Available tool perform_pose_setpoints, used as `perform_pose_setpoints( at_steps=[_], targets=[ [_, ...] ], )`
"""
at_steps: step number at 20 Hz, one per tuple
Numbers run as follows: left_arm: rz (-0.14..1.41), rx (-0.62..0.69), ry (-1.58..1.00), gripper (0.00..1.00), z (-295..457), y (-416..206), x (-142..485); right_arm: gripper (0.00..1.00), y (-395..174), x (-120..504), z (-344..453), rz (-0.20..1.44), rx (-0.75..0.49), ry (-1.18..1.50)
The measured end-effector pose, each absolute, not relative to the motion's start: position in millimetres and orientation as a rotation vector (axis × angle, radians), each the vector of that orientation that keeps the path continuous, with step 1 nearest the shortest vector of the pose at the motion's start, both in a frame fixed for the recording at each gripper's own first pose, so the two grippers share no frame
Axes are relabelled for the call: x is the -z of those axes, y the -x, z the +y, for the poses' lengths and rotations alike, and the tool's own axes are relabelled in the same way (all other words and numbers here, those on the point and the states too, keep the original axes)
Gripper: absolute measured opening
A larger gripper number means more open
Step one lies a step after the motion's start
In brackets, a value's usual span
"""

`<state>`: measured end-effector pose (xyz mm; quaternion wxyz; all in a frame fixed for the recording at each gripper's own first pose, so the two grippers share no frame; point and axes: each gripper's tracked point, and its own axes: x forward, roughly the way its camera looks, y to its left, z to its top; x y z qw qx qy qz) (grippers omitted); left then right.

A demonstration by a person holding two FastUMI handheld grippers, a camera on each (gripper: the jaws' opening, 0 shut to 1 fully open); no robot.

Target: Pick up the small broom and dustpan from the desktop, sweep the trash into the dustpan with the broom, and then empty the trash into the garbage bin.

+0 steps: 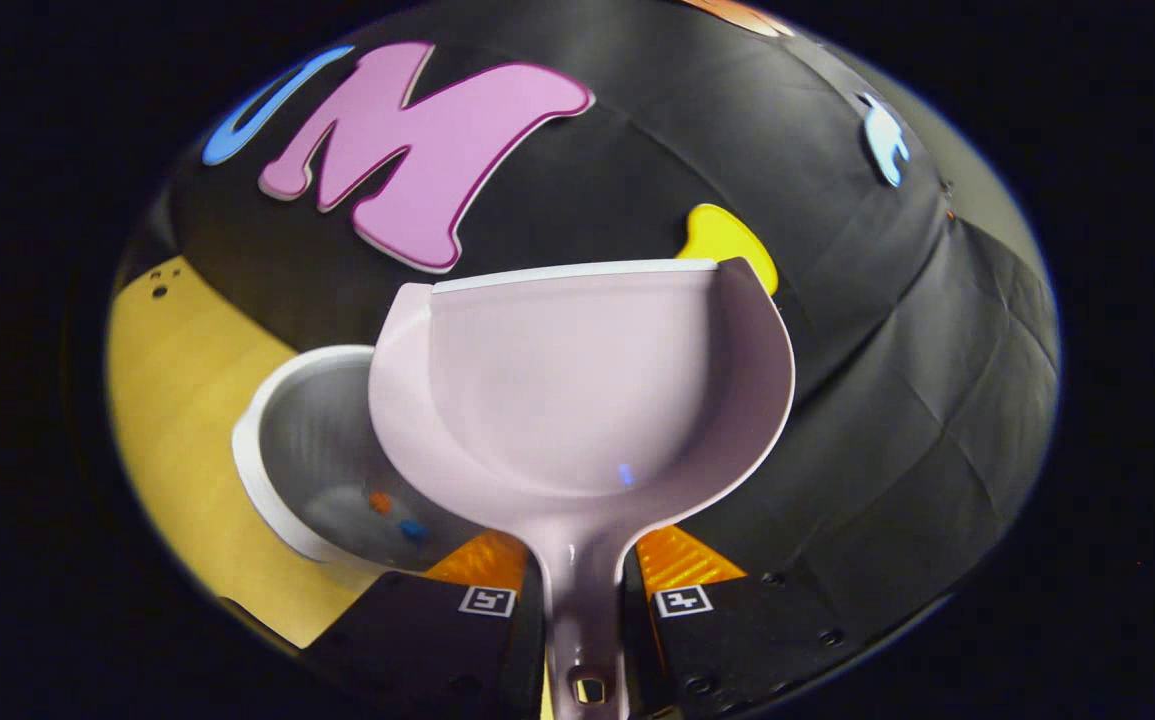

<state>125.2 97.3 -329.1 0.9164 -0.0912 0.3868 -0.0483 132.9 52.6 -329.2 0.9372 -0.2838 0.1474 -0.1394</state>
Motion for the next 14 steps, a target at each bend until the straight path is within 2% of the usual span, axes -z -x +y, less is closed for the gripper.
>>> perform_pose_setpoints(
  at_steps=[5, 6, 7, 8, 9, 10, 14],
  targets=[
    [0.764, 0.131, 0.213, 0.31, 108, -132, 314, 0.36, -128, 316, 72, 0.349, 0.272, 0.404],
    [0.754, 0.138, 0.212, 0.27, 111, -133, 309, 0.35, -130, 318, 74, 0.354, 0.264, 0.378],
    [0.748, 0.145, 0.213, 0.31, 114, -134, 306, 0.35, -128, 318, 80, 0.364, 0.252, 0.354],
    [0.744, 0.156, 0.216, 0.28, 116, -135, 303, 0.36, -127, 317, 84, 0.376, 0.238, 0.33],
    [0.74, 0.166, 0.218, 0.31, 119, -134, 302, 0.35, -124, 316, 89, 0.389, 0.222, 0.309],
    [0.732, 0.172, 0.216, 0.28, 122, -134, 300, 0.35, -120, 314, 94, 0.402, 0.207, 0.288],
    [0.701, 0.175, 0.166, 0.28, 136, -138, 305, 0.35, -112, 317, 110, 0.463, 0.133, 0.208]
  ],
)
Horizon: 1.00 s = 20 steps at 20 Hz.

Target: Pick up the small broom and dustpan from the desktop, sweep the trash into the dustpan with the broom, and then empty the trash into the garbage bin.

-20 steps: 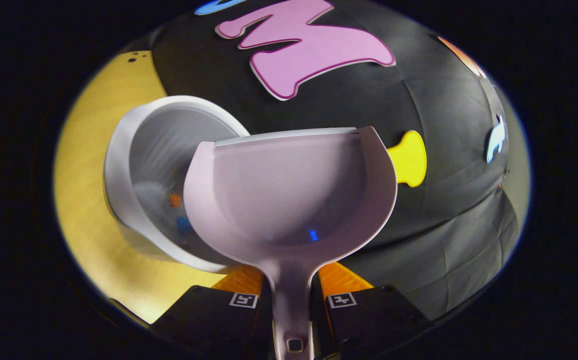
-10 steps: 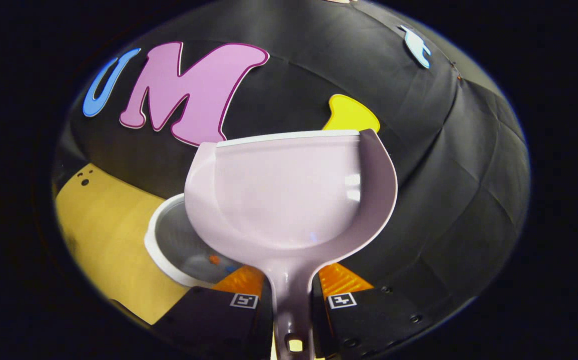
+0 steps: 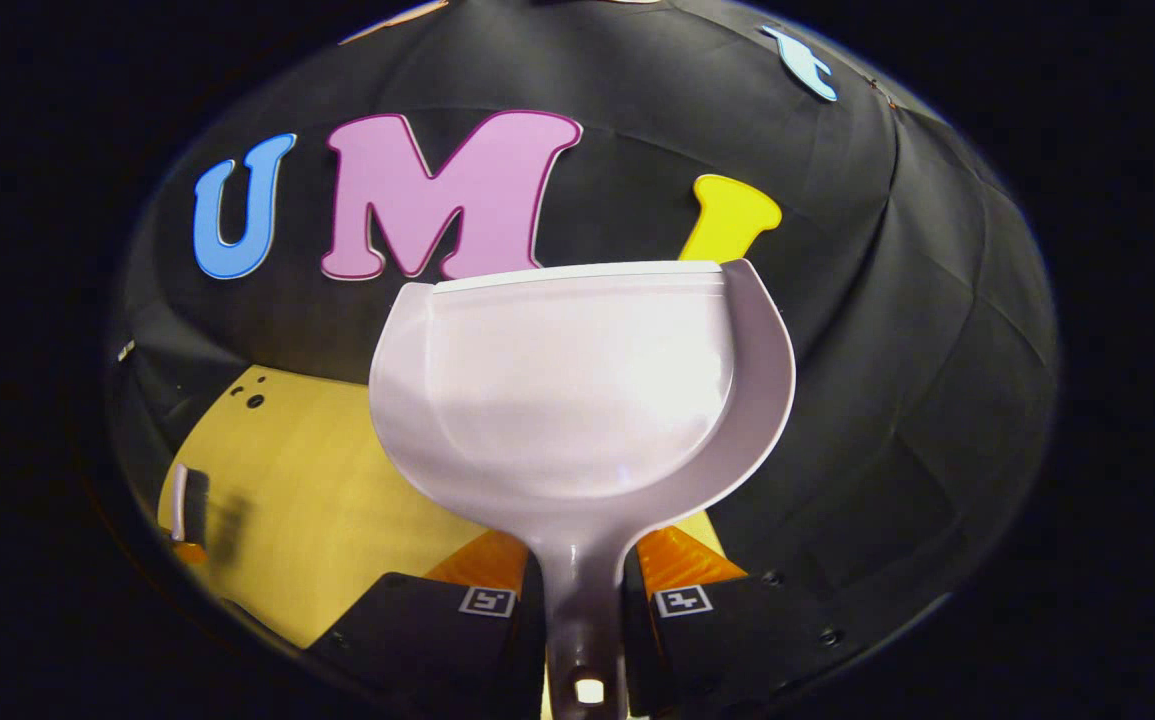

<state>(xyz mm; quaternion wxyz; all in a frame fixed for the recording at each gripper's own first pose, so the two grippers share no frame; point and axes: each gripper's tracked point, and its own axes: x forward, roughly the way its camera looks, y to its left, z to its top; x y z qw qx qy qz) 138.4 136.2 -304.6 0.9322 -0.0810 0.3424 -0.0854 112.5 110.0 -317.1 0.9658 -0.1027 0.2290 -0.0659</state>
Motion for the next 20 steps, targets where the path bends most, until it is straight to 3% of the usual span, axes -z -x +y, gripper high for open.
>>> perform_pose_setpoints(
  at_steps=[9, 11, 12, 13, 20],
  targets=[
    [0.761, 0.19, 0.056, 0.27, 148, -154, 341, 0.36, -113, 315, 114, 0.707, 0.007, 0.096],
    [0.79, 0.195, 0.038, 0.31, 147, -159, 353, 0.36, -115, 316, 113, 0.768, -0.014, 0.095],
    [0.803, 0.195, 0.028, 0.27, 146, -162, 358, 0.36, -111, 323, 114, 0.798, -0.024, 0.099],
    [0.821, 0.192, 0.019, 0.31, 146, -163, 365, 0.36, -112, 328, 116, 0.824, -0.034, 0.099],
    [0.933, 0.13, -0.045, 0.27, 146, -179, 404, 0.36, -116, 336, 109, 0.987, -0.068, 0.049]
  ],
)
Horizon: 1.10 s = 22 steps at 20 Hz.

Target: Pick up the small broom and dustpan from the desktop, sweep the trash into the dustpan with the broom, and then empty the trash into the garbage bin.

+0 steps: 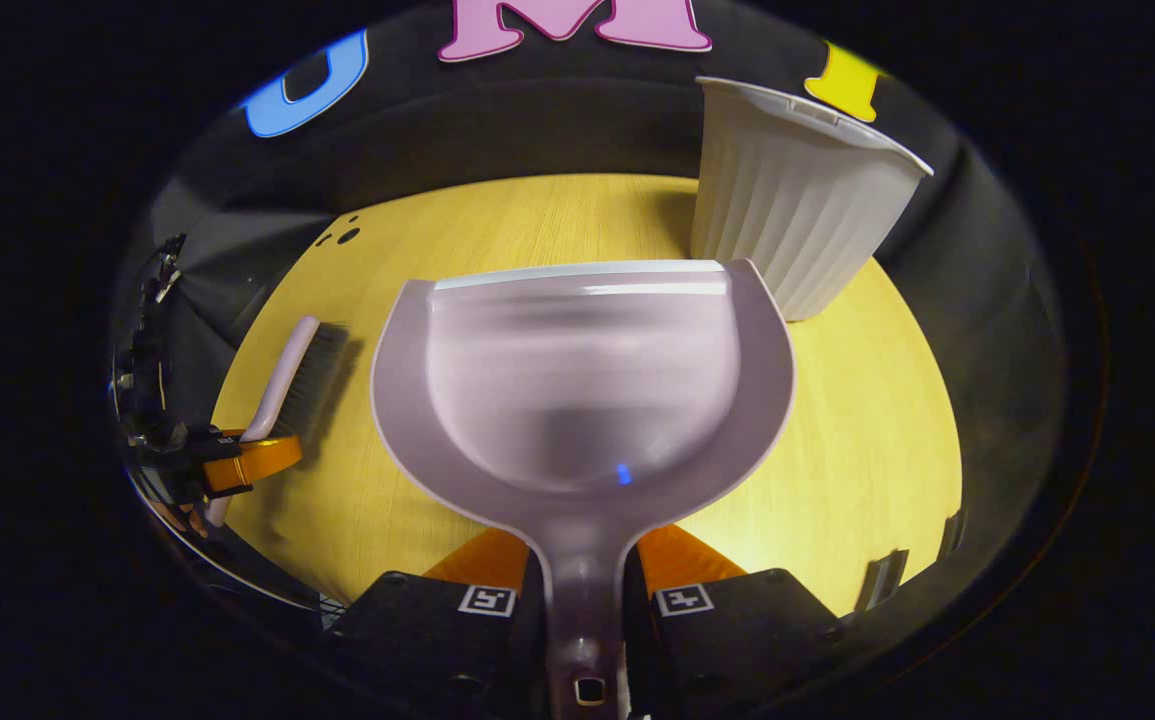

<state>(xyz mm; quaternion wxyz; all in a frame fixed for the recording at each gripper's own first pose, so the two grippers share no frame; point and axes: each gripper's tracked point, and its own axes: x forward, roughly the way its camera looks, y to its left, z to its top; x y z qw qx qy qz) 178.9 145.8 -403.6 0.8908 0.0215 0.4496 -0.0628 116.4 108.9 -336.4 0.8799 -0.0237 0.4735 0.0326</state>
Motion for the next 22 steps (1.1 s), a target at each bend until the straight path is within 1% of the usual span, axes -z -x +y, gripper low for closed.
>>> perform_pose_setpoints(
  at_steps=[5, 6, 7, 12, 14, 15, 17, 18, 19, 20, 22],
  targets=[
    [0.974, 0.095, -0.102, 0.28, 143, -178, 406, 0.36, -122, 336, 112, 1.066, -0.082, 0.07],
    [0.981, 0.088, -0.109, 0.31, 142, -177, 407, 0.36, -122, 329, 111, 1.081, -0.089, 0.074],
    [0.987, 0.079, -0.118, 0.28, 142, -177, 407, 0.36, -122, 326, 109, 1.091, -0.095, 0.08],
    [0.993, 0.061, -0.204, 0.31, 143, -175, 410, 0.36, -121, 326, 107, 1.131, -0.103, 0.096],
    [0.982, 0.064, -0.23, 0.32, 139, -179, 405, 0.37, -121, 322, 107, 1.144, -0.109, 0.098],
    [0.974, 0.072, -0.236, 0.29, 135, -178, 402, 0.37, -121, 319, 108, 1.14, -0.111, 0.095],
    [0.954, 0.094, -0.236, 0.32, 129, -174, 397, 0.39, -120, 319, 111, 1.129, -0.119, 0.083],
    [0.947, 0.112, -0.225, 0.41, 125, -170, 395, 0.4, -120, 316, 111, 1.123, -0.12, 0.075],
    [0.942, 0.123, -0.211, 0.46, 123, -166, 391, 0.42, -119, 312, 114, 1.112, -0.121, 0.059],
    [0.925, 0.131, -0.19, 0.64, 120, -163, 385, 0.44, -119, 305, 116, 1.097, -0.121, 0.041],
    [0.889, 0.142, -0.15, 1.0, 117, -161, 372, 0.72, -119, 285, 119, 1.055, -0.112, 0.02]
  ],
)
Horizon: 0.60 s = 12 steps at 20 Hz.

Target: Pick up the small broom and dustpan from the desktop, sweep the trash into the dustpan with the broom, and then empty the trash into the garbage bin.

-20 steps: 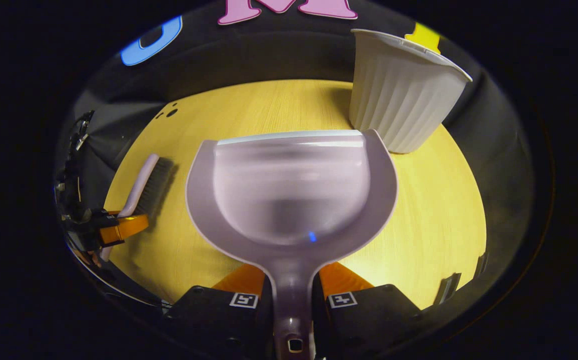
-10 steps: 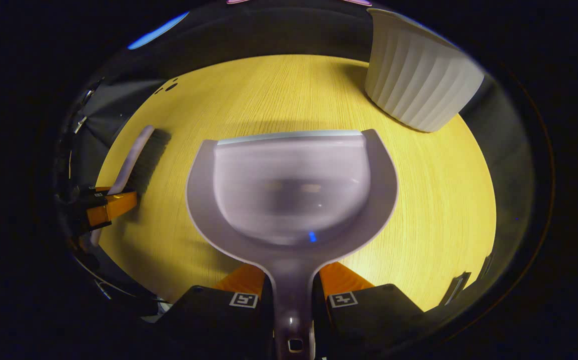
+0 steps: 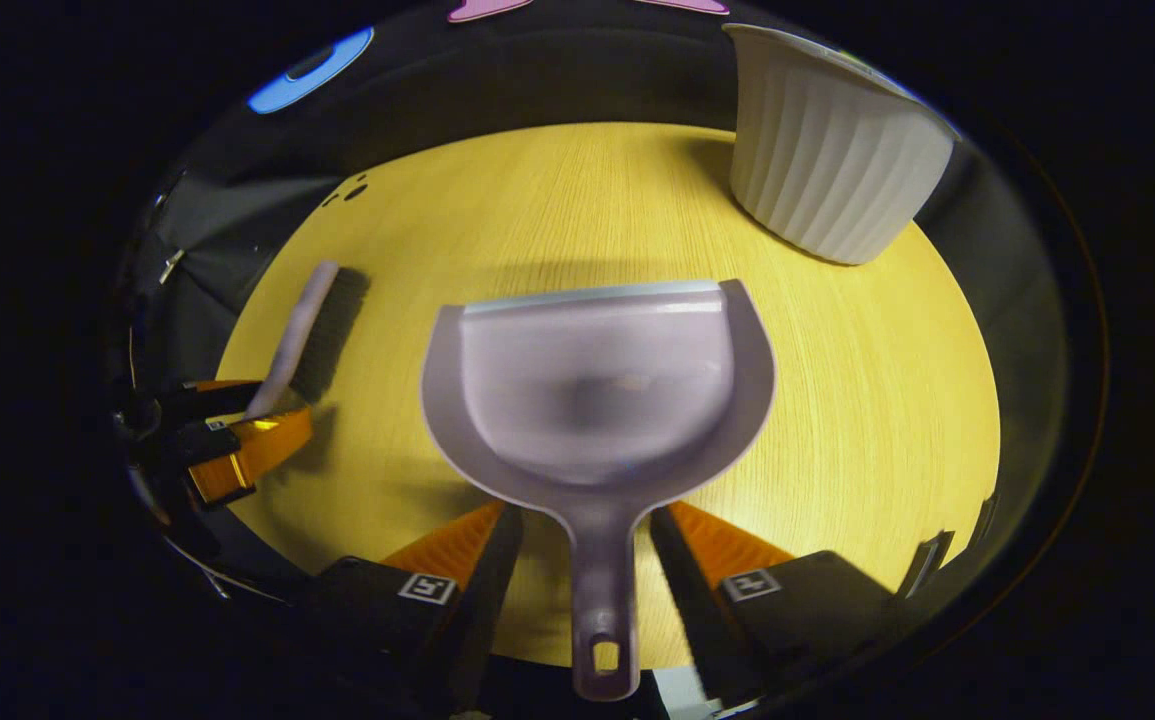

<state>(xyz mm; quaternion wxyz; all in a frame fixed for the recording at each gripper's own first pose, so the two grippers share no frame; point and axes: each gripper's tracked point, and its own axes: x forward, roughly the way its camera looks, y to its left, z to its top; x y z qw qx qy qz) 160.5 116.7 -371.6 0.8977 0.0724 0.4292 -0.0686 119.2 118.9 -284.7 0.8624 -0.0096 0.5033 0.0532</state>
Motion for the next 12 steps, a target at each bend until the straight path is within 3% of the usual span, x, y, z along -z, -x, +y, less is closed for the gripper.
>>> perform_pose_setpoints(
  at_steps=[1, 2, 8, 12],
  targets=[
    [0.87, 0.137, -0.137, 0.99, 118, -154, 361, 0.89, -120, 273, 118, 1.029, -0.108, 0.022],
    [0.853, 0.142, -0.123, 0.98, 118, -150, 353, 0.99, -120, 262, 117, 0.997, -0.107, 0.035],
    [0.69, 0.186, -0.113, 0.98, 114, -125, 292, 1.0, -116, 169, 123, 0.739, -0.085, 0.101],
    [0.472, 0.184, -0.135, 0.98, 110, -112, 224, 0.99, -107, 104, 138, 0.538, -0.091, 0.122]
  ],
)
